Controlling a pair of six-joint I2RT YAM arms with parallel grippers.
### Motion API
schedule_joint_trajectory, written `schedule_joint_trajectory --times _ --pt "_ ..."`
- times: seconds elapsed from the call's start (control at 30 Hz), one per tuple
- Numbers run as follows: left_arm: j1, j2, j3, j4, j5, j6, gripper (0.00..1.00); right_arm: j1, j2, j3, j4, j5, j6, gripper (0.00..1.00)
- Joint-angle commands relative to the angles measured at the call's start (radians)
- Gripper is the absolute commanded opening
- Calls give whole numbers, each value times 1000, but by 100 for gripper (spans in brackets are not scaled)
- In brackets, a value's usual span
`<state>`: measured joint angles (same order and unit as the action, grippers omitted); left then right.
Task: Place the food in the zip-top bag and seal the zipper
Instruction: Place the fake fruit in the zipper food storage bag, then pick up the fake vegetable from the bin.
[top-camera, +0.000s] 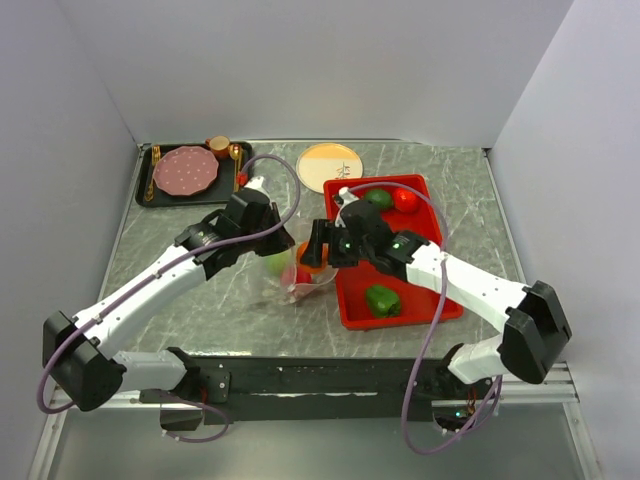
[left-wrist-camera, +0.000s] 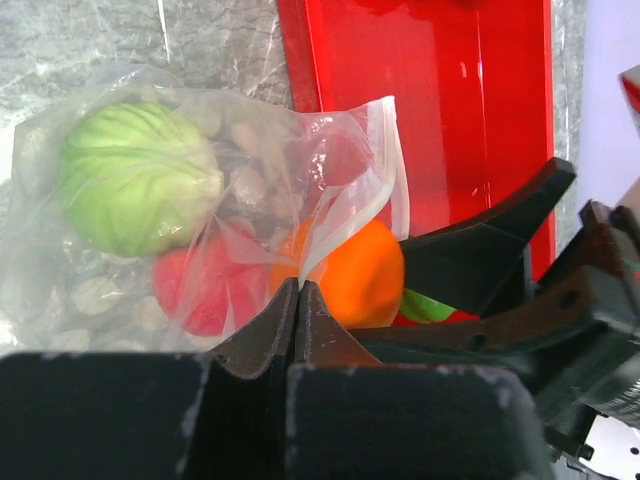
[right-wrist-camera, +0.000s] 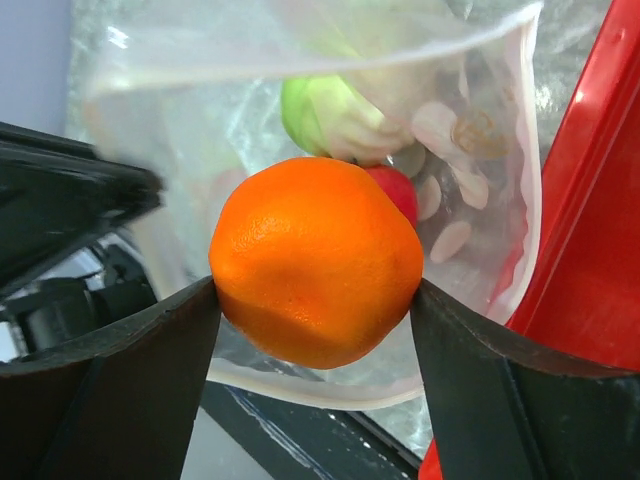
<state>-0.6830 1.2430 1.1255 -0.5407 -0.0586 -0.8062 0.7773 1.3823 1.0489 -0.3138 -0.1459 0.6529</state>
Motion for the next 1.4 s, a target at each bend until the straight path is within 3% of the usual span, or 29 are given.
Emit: schedule_joint_trajectory --times 0.0,0.03,0.17,0.43,0.67,0.93,1.37 --pt "2 -50 26 2 -4 5 1 16 -29 27 33 69 -7 87" --pt "0 -57 28 1 -9 7 1 16 -41 20 38 83 -3 95" --pt "0 -60 42 -30 -46 6 1 14 -95 -7 32 144 -4 100" --pt "2 -88 56 -31 -75 -4 1 -39 -218 -29 -134 431 85 100" --pt "5 -94 59 -85 -172 -22 1 -93 -264 -118 -353 502 158 100" --pt "3 -66 37 -28 -119 -18 1 -93 -335 -303 -380 442 218 100" --pt "3 -68 28 -8 -79 -5 1 -92 -166 -300 -371 407 106 100"
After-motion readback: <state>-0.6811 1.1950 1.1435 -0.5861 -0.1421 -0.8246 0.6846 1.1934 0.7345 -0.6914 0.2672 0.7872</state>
